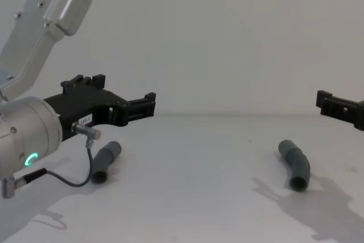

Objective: Use both hands to pick up one end of the pipe from the table, align the ends, and insert them.

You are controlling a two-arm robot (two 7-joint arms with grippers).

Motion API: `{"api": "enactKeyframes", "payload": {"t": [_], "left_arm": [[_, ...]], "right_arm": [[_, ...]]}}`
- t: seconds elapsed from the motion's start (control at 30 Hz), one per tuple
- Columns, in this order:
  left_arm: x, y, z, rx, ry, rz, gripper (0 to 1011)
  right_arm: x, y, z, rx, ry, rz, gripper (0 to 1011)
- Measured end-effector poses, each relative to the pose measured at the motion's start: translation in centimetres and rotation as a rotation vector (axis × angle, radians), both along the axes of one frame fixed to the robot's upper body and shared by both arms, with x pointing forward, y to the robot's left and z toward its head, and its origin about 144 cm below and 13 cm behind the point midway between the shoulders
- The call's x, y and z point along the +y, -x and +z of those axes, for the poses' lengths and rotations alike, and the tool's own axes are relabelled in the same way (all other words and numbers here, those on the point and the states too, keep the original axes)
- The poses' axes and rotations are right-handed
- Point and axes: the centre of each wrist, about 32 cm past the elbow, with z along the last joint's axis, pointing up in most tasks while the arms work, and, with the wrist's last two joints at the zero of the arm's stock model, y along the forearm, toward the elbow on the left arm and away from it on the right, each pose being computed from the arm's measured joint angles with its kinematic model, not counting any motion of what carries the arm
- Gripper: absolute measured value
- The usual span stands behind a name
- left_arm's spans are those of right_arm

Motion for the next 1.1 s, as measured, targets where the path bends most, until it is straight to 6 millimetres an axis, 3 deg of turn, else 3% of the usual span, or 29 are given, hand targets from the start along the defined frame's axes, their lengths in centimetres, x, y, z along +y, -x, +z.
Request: {"api": "enactKeyframes", "payload": {"t": [1.1], "left_arm": [[0.0, 0.0, 0.0, 0.0, 0.0, 0.0, 1001]], "right_arm": [[0.0, 0.0, 0.0, 0.0, 0.0, 0.0, 1000]]}}
